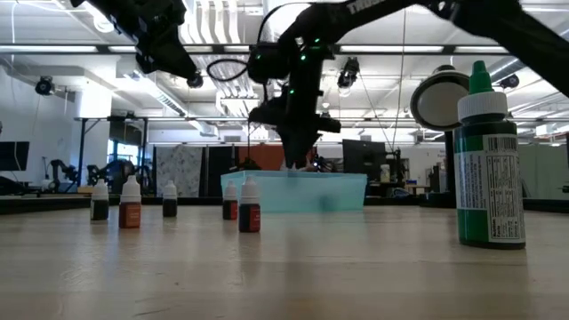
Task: Pick & Place food coloring
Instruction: Put the black small food coloring into the green bin
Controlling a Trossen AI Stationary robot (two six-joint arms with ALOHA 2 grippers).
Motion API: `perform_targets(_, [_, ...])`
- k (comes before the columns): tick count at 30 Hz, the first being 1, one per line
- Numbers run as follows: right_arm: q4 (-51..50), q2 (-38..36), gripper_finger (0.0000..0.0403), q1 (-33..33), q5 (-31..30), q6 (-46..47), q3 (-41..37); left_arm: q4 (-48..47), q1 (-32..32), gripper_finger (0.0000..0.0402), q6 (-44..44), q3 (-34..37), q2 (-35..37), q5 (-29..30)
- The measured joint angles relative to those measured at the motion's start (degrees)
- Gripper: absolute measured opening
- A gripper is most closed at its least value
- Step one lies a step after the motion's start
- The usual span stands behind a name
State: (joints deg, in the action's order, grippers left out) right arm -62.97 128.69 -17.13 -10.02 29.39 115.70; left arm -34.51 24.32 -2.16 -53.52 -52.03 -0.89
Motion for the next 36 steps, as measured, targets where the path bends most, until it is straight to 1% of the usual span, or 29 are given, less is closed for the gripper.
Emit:
perform_targets(3, [-2.0, 3.2, 0.0052, -1.1, 0.2, -1.8, 4.6, 1.2, 0.0, 0.0103, 0.0, 0.0, -0.1, 1.2])
perform_targets(8, [-1.9, 6.8, 0.0052, -3.6, 5.5, -4.4, 9.8, 6.5, 0.3, 0.0103, -0.3, 0.0, -1.4, 5.9])
perform_targets(13, [-2.1, 8.1, 0.0052, -4.6, 5.6, -7.0, 10.7, 8.1, 0.5, 0.0103, -0.3, -1.0, -2.6, 10.9])
perform_targets(19, [-0.9, 8.2, 0.0052, -4.5, 5.6, -7.1, 9.4, 11.2, 1.4, 0.0103, -0.4, -2.0, -3.3, 17.7])
perform_targets(25, [-1.4, 8.9, 0.0056, -4.5, 5.8, -6.9, 6.8, 12.4, 2.3, 0.0103, -0.4, -2.0, -3.6, 18.1])
perform_targets(36, [-1.4, 8.7, 0.0063, -4.6, 6.0, -6.3, 5.9, 12.4, 2.4, 0.0103, 0.0, -1.9, -3.5, 18.1])
